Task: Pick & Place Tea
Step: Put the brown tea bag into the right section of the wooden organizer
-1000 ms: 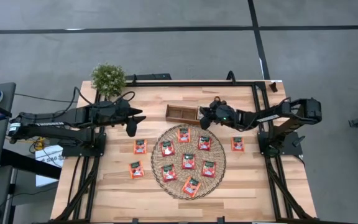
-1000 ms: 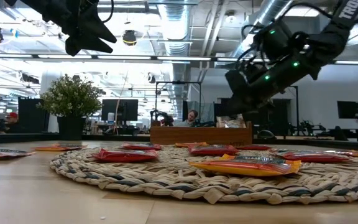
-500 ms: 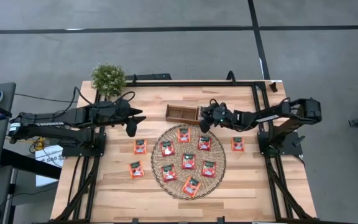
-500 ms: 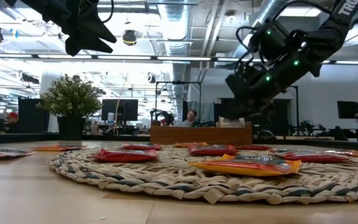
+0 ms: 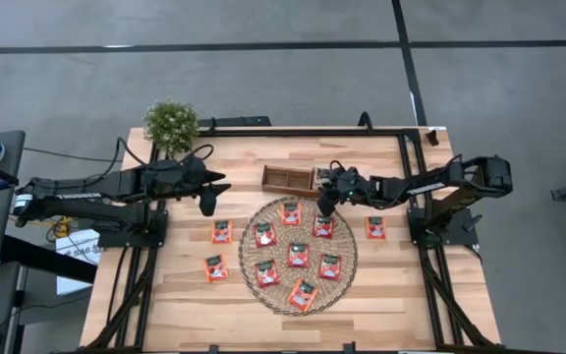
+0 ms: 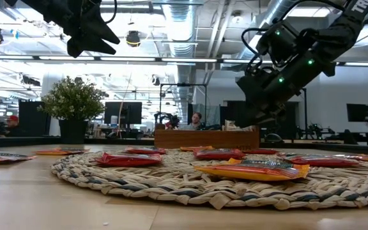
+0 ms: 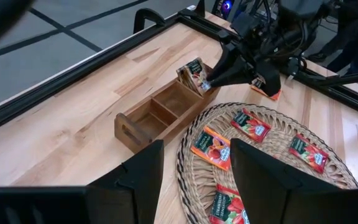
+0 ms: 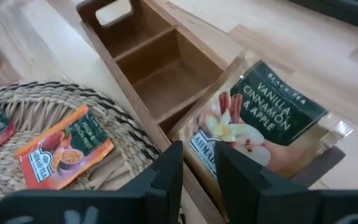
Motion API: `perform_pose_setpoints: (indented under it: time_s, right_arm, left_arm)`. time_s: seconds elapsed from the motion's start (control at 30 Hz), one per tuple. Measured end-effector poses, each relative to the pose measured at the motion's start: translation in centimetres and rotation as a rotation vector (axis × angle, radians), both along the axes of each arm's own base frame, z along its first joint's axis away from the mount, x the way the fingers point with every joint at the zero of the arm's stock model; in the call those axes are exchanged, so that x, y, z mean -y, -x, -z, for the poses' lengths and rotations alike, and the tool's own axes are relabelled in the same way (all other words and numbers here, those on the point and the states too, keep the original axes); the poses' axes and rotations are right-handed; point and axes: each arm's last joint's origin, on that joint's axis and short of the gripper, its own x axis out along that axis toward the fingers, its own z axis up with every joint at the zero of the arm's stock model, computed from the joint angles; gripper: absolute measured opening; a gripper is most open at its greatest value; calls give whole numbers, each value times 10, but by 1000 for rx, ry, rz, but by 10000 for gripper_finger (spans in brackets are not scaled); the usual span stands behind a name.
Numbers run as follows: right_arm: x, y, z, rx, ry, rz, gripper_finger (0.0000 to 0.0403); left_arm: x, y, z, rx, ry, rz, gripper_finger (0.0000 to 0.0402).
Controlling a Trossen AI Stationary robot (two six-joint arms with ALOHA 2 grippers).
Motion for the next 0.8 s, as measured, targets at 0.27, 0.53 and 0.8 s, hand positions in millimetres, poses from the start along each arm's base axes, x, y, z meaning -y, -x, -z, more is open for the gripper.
perform_pose_setpoints:
  time_s: [0.27, 0.53, 0.8]
  right_arm:
    - [2, 1, 1, -11, 7, 25, 86]
    - [4, 2, 1, -28, 18, 47, 86]
    - [1, -12, -17, -140, 26, 9, 86]
  left_arm:
    - [0, 0, 0, 3, 6, -4, 177]
    - [0, 0, 0, 6, 11, -9, 177]
    - [0, 0, 0, 6, 11, -9, 177]
